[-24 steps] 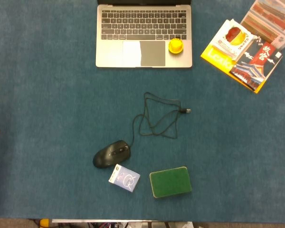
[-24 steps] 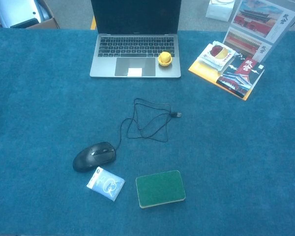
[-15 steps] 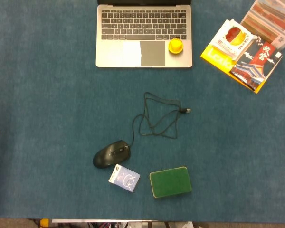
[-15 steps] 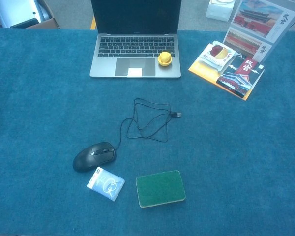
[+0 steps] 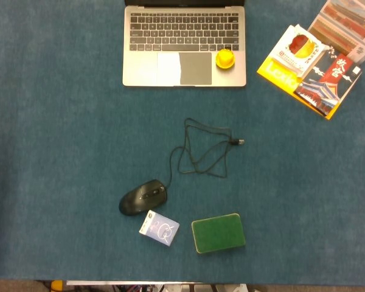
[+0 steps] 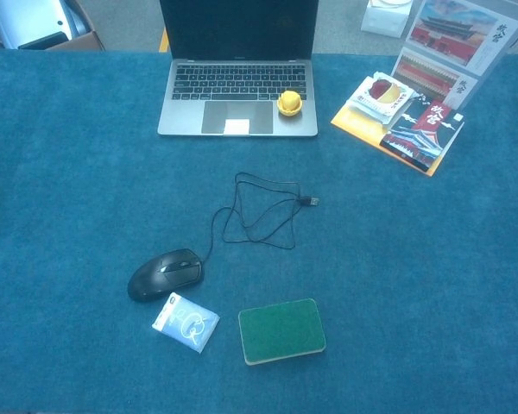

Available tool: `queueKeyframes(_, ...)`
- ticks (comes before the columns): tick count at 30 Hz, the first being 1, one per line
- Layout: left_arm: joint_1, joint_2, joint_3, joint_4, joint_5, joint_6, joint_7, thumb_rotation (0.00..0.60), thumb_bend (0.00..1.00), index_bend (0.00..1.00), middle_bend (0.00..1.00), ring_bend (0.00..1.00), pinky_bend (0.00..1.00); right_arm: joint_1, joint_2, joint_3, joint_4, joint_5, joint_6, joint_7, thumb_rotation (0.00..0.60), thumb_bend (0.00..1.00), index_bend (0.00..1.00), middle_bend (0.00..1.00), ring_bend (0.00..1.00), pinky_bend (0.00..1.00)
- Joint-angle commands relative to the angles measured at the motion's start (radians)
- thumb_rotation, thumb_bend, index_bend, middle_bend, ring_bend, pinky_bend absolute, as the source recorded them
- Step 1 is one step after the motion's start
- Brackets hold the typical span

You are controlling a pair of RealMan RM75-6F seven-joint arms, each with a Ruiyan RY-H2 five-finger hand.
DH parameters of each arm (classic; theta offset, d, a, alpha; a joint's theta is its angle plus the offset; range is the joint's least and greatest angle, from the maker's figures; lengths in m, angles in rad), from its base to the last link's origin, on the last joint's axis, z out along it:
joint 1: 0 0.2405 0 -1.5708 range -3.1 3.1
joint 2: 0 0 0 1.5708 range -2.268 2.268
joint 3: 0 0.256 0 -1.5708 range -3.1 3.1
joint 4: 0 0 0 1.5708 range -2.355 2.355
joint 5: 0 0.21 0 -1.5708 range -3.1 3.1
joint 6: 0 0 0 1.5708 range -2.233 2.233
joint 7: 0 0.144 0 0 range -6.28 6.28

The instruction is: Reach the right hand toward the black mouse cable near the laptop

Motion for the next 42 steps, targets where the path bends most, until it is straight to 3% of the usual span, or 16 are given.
queueKeyframes(1, 0.002, 0.001, 0.000, 0.007, 0.000, 0.002, -0.011, 0.600, 0.00, 0.15, 0.20, 0.20, 0.44, 0.021, 0.003, 0.004, -0.021, -0.012, -0.021, -0.018, 0.600, 0.08, 0.41, 0.24, 0.06, 0.07)
queueKeyframes(12, 0.013, -0.004, 0.003, 0.034, 0.000, 0.009, -0.049, 0.600, 0.00, 0.15, 0.20, 0.20, 0.44, 0.128, 0.030, 0.006, -0.128, -0.031, -0.168, -0.143, 0.600, 0.08, 0.44, 0.22, 0.06, 0.09)
queueKeyframes(19, 0.018, -0.008, 0.004, 0.054, 0.003, 0.012, -0.074, 0.600, 0.00, 0.15, 0.20, 0.20, 0.44, 0.199, 0.053, 0.013, -0.193, 0.021, -0.286, -0.258, 0.600, 0.20, 0.46, 0.17, 0.05, 0.09)
queueKeyframes(23, 0.020, -0.013, 0.005, 0.068, 0.003, 0.012, -0.090, 0.600, 0.00, 0.15, 0.20, 0.20, 0.44, 0.230, 0.043, 0.019, -0.211, 0.050, -0.325, -0.324, 0.600, 0.22, 0.47, 0.15, 0.02, 0.09)
queueKeyframes(42, 0.021, -0.026, 0.012, 0.126, 0.017, -0.002, -0.166, 0.600, 0.00, 0.15, 0.20, 0.20, 0.44, 0.408, -0.081, 0.037, -0.233, 0.307, -0.509, -0.580, 0.600, 0.22, 0.51, 0.08, 0.00, 0.09)
